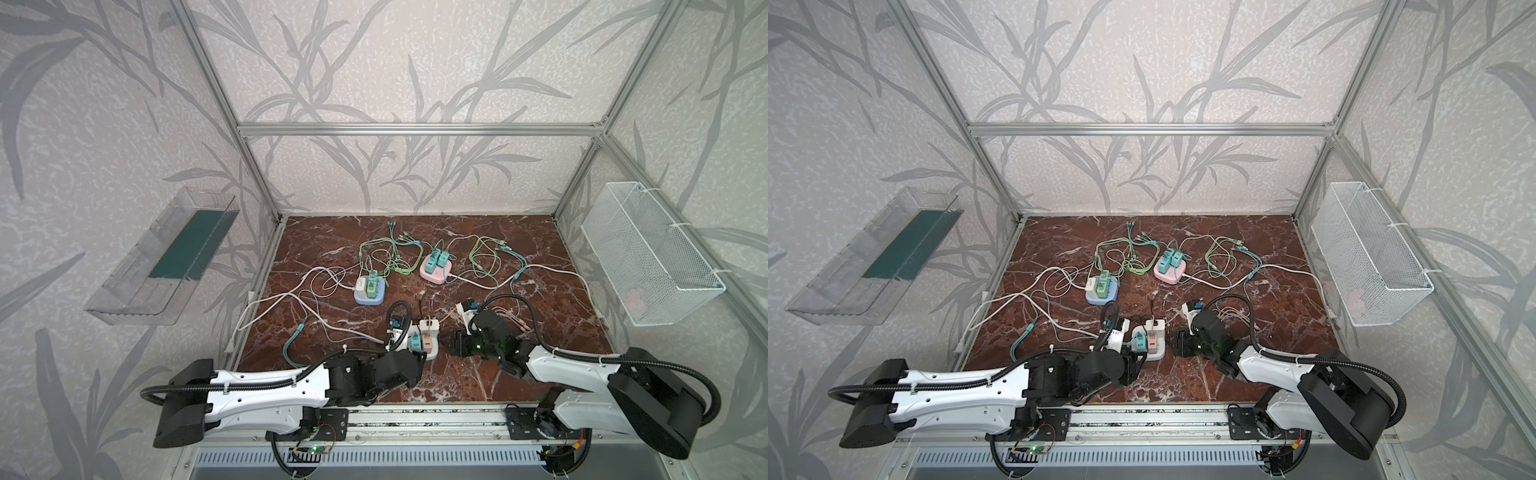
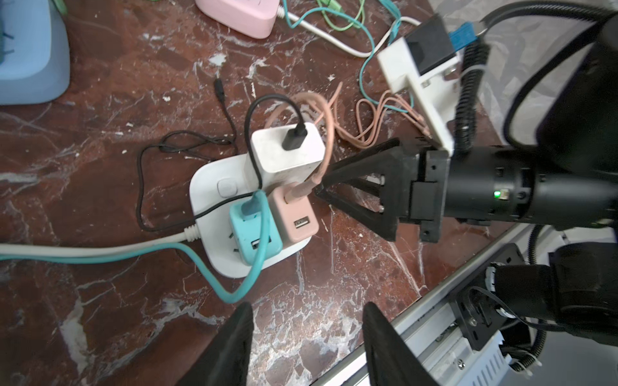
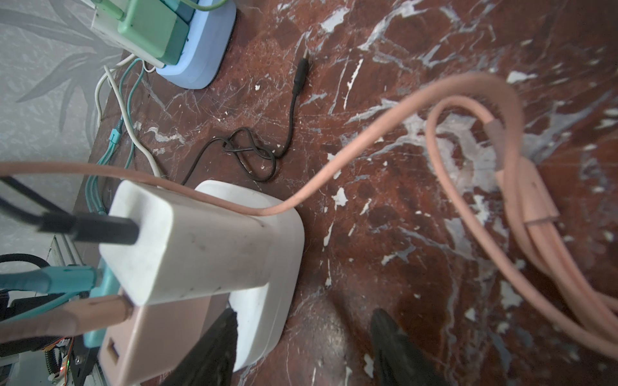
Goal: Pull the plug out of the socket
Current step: 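Reach the left gripper to the teal charger while the right gripper approaches the white strip, then close the left gripper on the teal charger while the right gripper steadies the white strip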
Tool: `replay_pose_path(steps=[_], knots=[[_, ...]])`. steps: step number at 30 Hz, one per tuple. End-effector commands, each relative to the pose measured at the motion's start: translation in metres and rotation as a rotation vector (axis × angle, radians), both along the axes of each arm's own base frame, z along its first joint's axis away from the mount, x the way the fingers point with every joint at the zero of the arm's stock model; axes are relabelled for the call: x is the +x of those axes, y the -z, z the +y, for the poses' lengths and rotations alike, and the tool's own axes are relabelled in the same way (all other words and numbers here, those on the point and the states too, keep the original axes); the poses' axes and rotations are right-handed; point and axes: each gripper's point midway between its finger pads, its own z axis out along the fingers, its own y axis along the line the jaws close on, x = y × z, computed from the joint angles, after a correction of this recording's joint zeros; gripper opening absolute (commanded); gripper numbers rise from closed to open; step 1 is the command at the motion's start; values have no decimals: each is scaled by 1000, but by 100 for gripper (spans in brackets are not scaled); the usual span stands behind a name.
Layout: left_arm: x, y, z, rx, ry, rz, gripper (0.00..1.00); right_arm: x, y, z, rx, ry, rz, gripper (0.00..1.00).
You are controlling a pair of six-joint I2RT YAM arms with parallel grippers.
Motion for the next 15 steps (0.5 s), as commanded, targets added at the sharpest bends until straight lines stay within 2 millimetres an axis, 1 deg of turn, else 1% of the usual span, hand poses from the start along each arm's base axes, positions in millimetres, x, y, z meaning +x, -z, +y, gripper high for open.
replay_pose_path(steps=[1, 4, 8, 11, 15], knots=[[5, 3, 2, 35, -78, 27, 49, -1, 5, -3, -26, 2, -6, 64], [9, 9, 4, 52, -115, 27, 48, -1, 6, -3, -31, 2, -5, 64], [19, 12, 3, 27, -163, 13, 46, 0, 8, -2, -31, -2, 0, 63], [28, 16, 8, 54, -203, 20, 45, 0, 10, -1, -33, -5, 4, 63], [40, 19, 10, 65, -242, 25, 39, 1, 11, 1, -37, -7, 11, 63]])
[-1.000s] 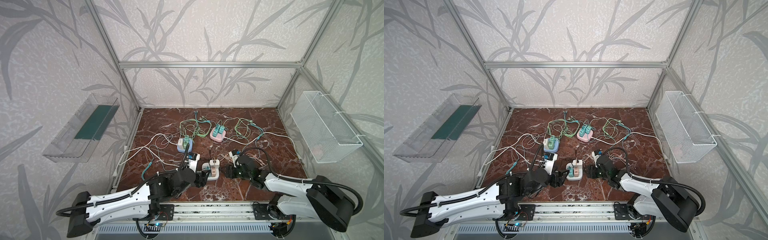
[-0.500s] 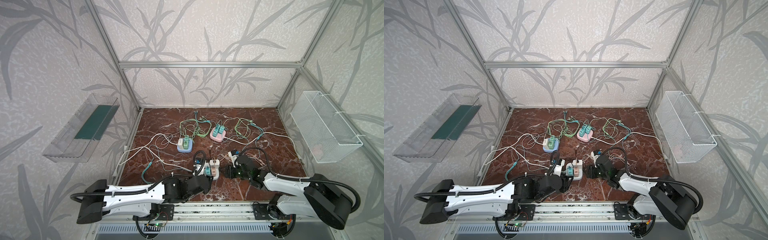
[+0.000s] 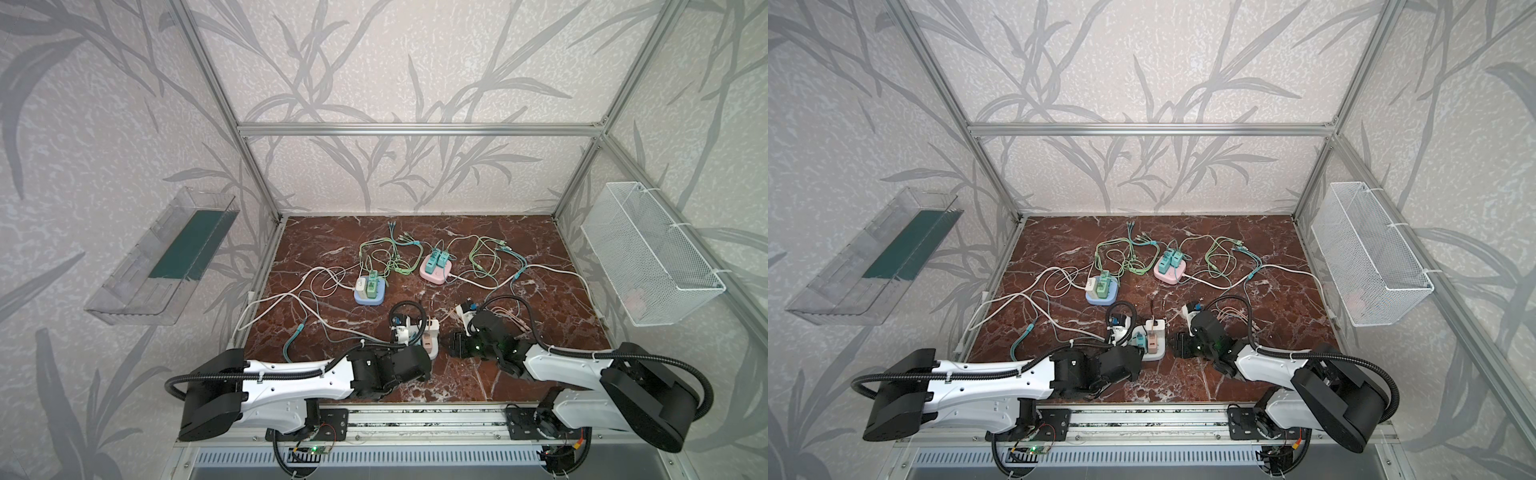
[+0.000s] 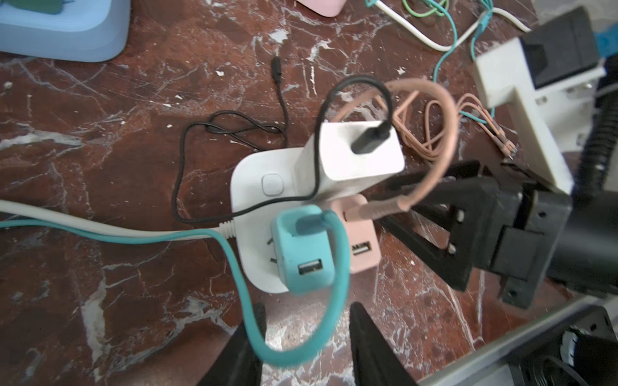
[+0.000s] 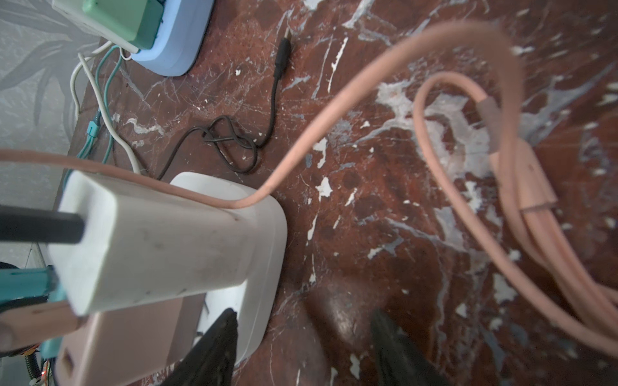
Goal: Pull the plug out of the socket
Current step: 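Close the left gripper on the teal charger while the right gripper steadies the white strip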
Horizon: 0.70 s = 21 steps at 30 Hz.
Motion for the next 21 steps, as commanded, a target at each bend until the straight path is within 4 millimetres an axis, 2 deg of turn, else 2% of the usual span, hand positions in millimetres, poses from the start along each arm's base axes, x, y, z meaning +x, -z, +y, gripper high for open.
replay_pose_path(steps=[1, 9, 21], knots=[[16, -9, 2, -5, -70, -24, 38, 3, -2, 4, -1, -12, -15, 63], [25, -2, -5, 0, -48, 0, 38, 4, -2, 12, 13, -32, -5, 64], [22, 4, -14, -9, 2, 26, 38, 4, 1, 17, 21, -42, 18, 63]])
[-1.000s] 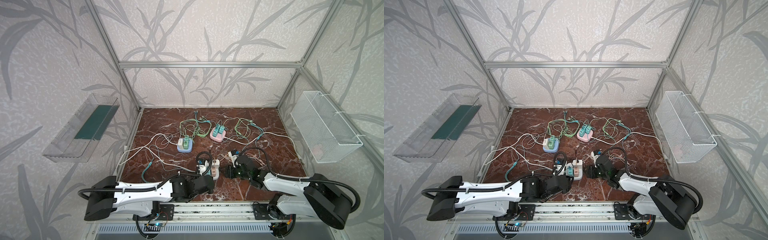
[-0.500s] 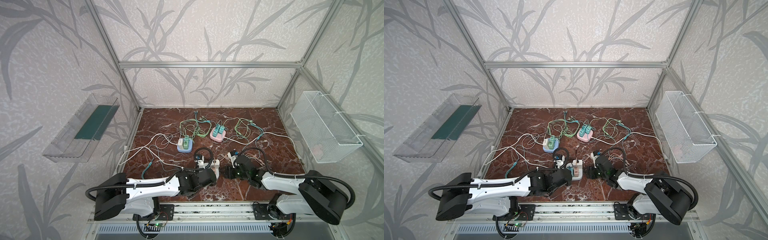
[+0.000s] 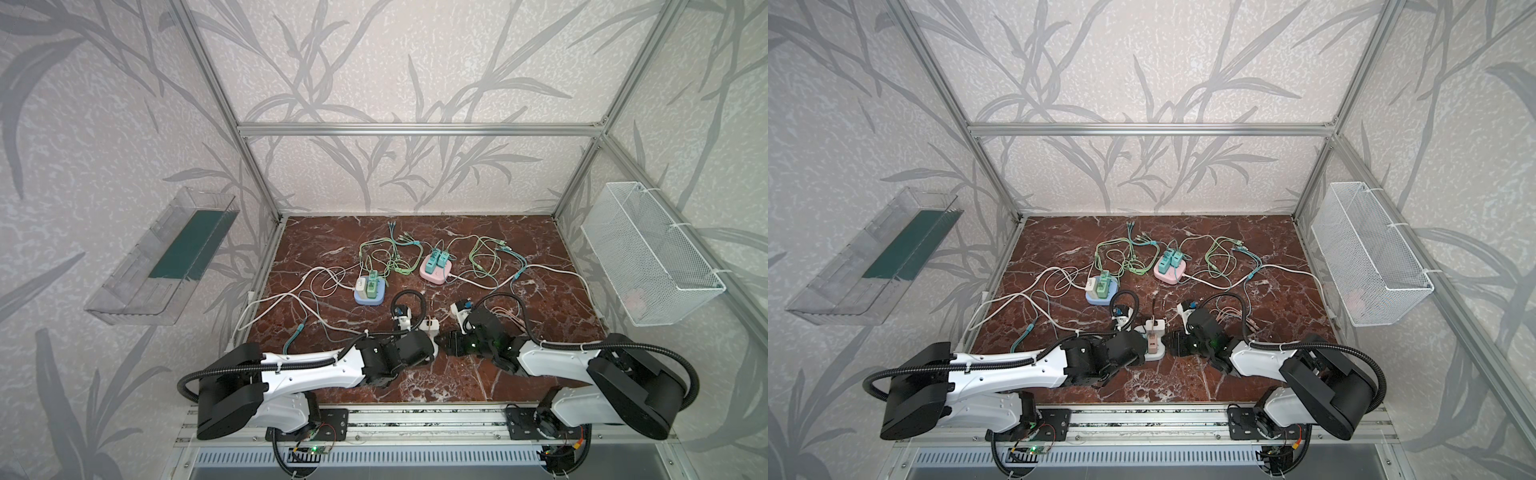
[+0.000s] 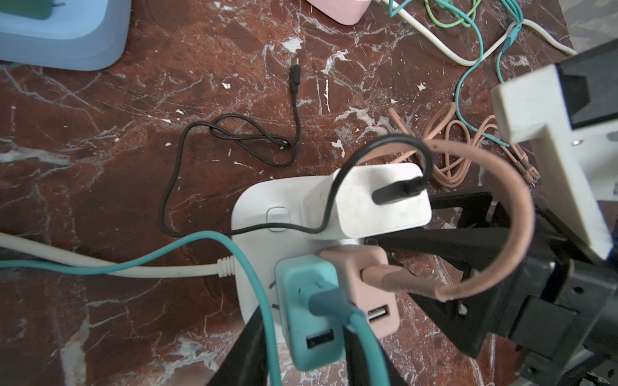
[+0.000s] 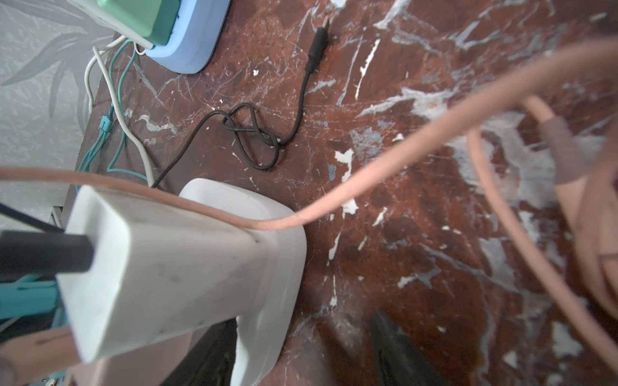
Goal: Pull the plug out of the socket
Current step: 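Close the left gripper on the teal charger while the right gripper steadies the white strip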
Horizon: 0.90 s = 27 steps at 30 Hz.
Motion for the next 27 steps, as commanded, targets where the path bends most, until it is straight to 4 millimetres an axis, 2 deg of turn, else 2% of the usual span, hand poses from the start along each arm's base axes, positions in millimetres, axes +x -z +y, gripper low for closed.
replay_pose_path(steps=[1, 8, 14, 21, 27], knots=[[3, -4, -6, -7, 13, -6, 38, 0, 2, 2, -10, -4, 13, 63], [4, 2, -3, 15, 10, 2, 37, -4, 6, -6, -25, 20, 25, 63], [7, 5, -9, 32, 32, 12, 33, -5, 5, -10, -39, 31, 25, 62], [11, 7, -13, 34, 36, 14, 27, -6, 3, -7, -19, 28, 34, 62], [11, 10, -17, 37, 65, 24, 27, -3, 0, 0, 2, 26, 49, 58]])
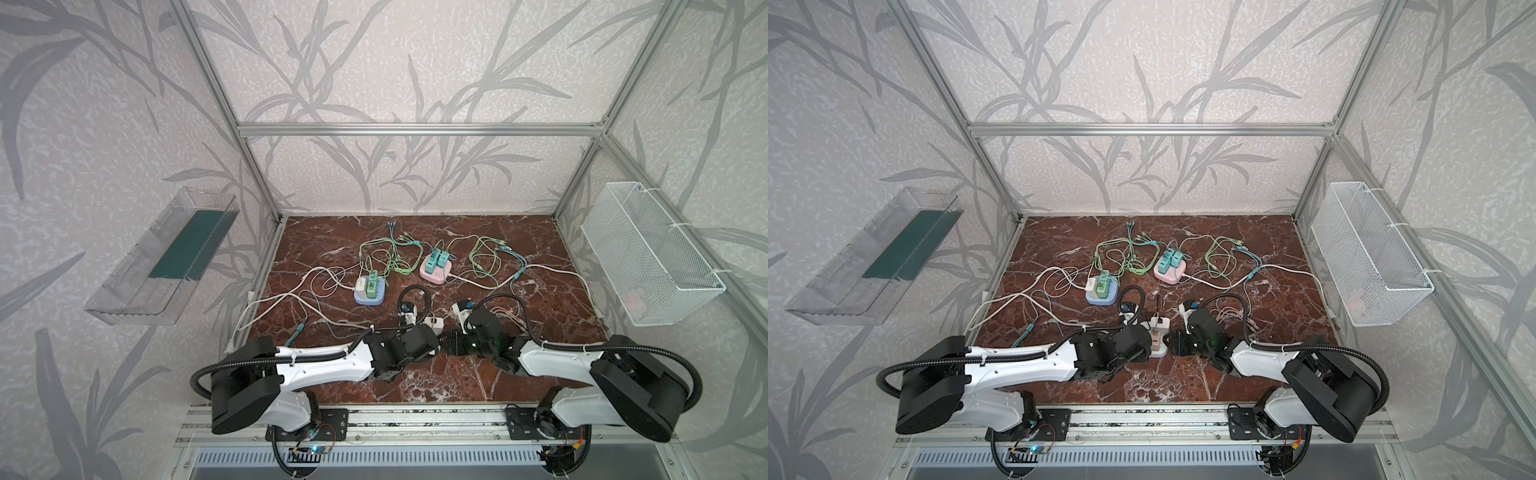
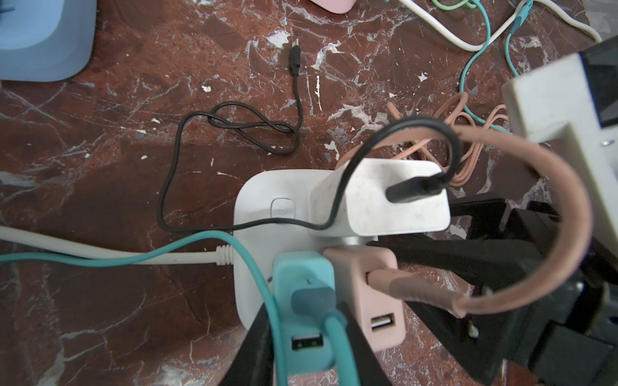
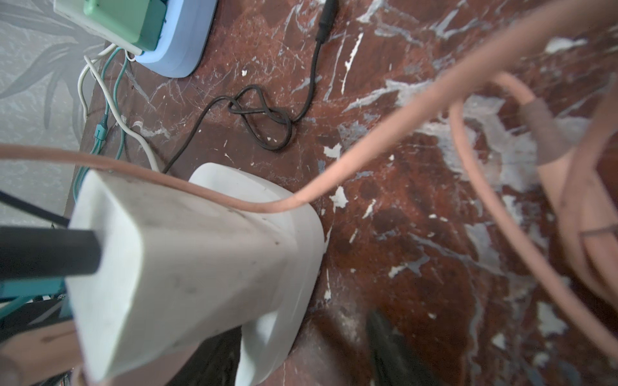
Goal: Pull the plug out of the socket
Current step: 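Close the left gripper on the teal charger while the right gripper steadies the white strip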
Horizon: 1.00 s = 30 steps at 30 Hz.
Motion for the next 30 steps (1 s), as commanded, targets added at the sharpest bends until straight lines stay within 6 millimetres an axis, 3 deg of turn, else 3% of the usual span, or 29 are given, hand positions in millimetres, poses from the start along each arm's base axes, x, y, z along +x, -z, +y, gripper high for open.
replay_pose_path(steps=[1, 14, 30], knots=[[1, 3, -7, 8, 31, 19, 27, -2, 0, 4, 8, -2, 26, 57], [0, 3, -13, 4, 43, 35, 34, -2, 7, 4, 17, 19, 47, 53], [7, -20, -30, -89, 57, -16, 11, -3, 16, -2, -44, 11, 50, 49]])
